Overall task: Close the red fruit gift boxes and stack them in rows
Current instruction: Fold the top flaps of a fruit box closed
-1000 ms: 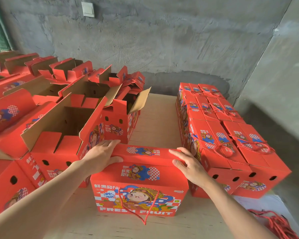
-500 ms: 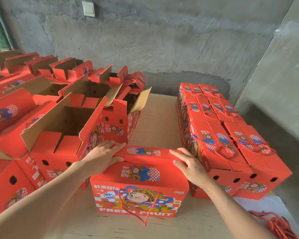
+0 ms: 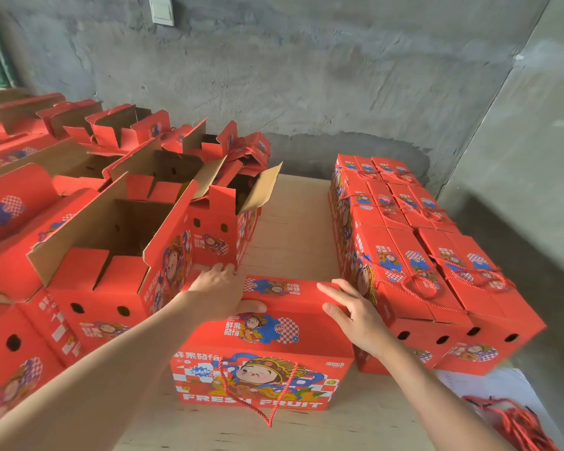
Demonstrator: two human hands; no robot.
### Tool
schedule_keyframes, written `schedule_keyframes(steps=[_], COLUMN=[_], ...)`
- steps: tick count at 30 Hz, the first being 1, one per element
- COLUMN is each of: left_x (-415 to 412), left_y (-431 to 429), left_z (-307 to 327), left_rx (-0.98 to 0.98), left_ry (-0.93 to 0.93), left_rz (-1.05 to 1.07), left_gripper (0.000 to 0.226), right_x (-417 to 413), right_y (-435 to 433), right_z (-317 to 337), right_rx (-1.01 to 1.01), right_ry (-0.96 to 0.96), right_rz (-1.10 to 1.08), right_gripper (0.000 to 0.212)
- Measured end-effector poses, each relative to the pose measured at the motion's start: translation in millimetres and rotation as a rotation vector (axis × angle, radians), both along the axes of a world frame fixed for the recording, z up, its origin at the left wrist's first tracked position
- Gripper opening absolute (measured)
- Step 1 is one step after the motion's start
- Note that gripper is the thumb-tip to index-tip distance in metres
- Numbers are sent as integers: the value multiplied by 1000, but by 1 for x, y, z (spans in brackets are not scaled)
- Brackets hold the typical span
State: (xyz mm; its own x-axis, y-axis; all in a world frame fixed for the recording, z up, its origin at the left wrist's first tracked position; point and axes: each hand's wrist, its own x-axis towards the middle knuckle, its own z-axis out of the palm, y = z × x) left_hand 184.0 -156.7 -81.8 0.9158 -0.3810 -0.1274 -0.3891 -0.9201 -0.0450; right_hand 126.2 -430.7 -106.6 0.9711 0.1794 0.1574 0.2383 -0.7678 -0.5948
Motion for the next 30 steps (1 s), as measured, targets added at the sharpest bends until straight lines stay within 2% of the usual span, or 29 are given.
schedule_keyframes(steps=[5, 6, 9, 11, 15, 19, 23, 26, 30], left_x=[1, 1, 2, 2, 1, 1, 2, 5, 3], left_y=[-3, -3, -3, -3, -3, -3, 13, 30, 32], left_z=[1, 2, 0, -1, 1, 0, -1, -1, -10], left_rx=[60, 64, 67, 59, 44, 40, 20, -7, -37], left_ry=[47, 51, 50, 51, 76, 69, 96, 110, 16], left_rz=[-41, -38, -33, -35, -33, -39, -129, -167, -184], left_gripper=[105, 103, 97, 97, 105, 103, 100, 92, 74], right_x=[1, 2, 9, 13, 15, 15, 15, 15, 15], right_y=[-2, -2, 0, 6, 13, 11, 9, 9, 10], right_z=[4, 6, 14, 20, 20, 17, 18, 18, 17], right_rx=[-59, -126, -492, -578, -524, -460, -453, -445, -435], right_ry=[40, 52, 20, 70, 113, 121, 147, 152, 129], right_rz=[30, 35, 65, 110, 187, 207, 237, 236, 223], right_gripper=[40, 40, 45, 48, 47, 46, 47, 46, 47])
